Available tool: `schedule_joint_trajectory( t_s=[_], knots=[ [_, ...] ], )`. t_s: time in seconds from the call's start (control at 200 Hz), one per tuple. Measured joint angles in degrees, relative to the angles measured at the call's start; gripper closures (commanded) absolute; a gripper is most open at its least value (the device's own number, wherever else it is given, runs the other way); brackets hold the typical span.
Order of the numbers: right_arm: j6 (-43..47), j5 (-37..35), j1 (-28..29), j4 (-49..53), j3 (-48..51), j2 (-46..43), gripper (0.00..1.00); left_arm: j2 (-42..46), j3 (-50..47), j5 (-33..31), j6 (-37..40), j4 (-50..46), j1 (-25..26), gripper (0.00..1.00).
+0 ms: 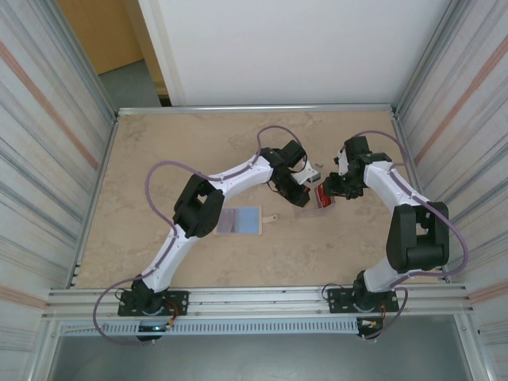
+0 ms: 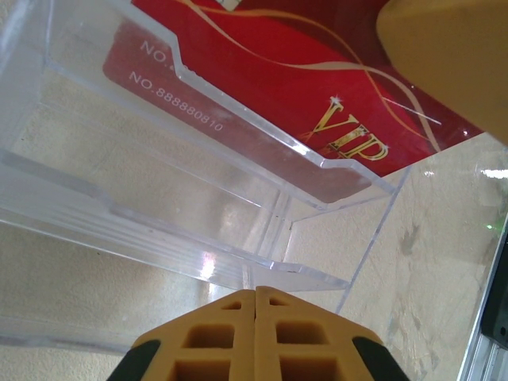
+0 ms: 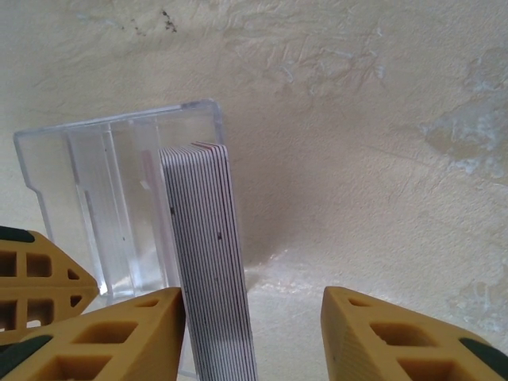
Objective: Put the credit cards into the card holder
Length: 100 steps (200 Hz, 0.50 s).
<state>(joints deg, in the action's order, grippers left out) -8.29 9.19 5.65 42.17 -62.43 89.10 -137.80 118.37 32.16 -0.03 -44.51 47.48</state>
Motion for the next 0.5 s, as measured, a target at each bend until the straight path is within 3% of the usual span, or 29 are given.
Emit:
schedule_joint_trajectory(
  t_s=[0.276,0.501],
  knots=[
    [0.20,1.11,0.39,-0.07,0.00,-0.39,0.71,0.00,0.00,0.02,0.00,0.00,-0.17,1.00],
    [0.24,0.90,0.44,0.52,0.00,-1.70,0.73,0.00,-0.04,0.33,-0.02,0.04,-0.28,1.00]
  ],
)
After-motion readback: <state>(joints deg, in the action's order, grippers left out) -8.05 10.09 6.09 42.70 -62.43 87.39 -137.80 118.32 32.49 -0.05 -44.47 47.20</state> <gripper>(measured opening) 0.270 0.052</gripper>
